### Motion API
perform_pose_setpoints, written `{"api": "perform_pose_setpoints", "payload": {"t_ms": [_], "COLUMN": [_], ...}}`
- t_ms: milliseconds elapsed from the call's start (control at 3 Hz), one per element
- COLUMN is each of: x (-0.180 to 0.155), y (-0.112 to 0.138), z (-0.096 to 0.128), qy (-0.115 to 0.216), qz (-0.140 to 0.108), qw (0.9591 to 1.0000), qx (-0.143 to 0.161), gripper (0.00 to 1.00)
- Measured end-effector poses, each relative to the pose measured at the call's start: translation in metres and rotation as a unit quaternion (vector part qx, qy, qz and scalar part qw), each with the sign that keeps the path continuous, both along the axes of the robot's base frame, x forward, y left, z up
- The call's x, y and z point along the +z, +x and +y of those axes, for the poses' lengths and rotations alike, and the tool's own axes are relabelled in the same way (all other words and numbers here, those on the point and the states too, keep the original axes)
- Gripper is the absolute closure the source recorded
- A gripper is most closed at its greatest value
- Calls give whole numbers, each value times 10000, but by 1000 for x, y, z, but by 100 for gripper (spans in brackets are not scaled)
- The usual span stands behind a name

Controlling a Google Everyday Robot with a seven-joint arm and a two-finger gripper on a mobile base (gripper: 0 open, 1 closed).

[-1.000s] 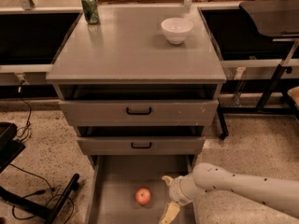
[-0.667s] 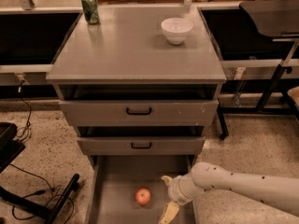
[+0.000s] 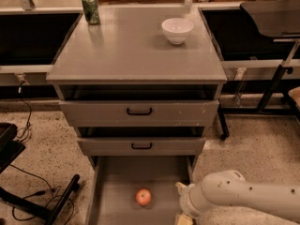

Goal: Place apple into bottom drawer

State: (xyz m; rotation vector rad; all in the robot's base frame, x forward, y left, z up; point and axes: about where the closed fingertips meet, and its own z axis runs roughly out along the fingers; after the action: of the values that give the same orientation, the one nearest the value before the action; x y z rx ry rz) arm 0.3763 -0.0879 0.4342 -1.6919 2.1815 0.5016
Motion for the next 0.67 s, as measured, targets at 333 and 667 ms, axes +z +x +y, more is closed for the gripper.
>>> {"api": "perform_pose_setpoints", "payload": {"t_ms": [333, 667], "x": [32, 59], "y": [-55, -108], "z": [-21, -49], "qy": [-510, -1176], "qz": [63, 216], "qw": [9983, 9904], "qx": [-286, -689], "gripper": [0, 0]}}
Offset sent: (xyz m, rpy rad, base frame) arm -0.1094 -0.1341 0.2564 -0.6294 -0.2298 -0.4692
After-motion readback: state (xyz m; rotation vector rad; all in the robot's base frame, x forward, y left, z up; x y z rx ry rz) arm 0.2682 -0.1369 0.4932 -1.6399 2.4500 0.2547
